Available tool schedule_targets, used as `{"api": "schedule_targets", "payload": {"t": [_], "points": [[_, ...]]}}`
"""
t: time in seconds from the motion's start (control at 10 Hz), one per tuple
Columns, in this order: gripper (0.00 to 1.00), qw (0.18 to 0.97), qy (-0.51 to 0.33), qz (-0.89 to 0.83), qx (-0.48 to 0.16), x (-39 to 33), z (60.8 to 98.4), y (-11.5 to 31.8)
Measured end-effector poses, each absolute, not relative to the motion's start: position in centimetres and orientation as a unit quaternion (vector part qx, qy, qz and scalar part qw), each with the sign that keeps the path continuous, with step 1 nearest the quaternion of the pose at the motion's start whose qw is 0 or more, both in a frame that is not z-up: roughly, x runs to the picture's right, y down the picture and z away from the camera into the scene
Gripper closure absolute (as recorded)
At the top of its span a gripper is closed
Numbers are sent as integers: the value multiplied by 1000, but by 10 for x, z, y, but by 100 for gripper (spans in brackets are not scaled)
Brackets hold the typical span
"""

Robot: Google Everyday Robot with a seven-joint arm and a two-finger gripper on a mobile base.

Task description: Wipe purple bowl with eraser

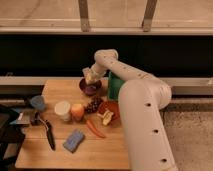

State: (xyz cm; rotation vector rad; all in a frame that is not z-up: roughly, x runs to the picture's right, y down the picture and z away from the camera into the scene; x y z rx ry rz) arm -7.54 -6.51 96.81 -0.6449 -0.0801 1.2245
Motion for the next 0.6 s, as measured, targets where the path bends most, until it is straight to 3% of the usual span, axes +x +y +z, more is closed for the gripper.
{"api": "schedule_targets", "payload": {"t": [0.3, 0.6], "points": [[100, 775, -49, 548, -310, -92, 952, -53], [100, 773, -24, 555, -307, -62, 932, -34]]}}
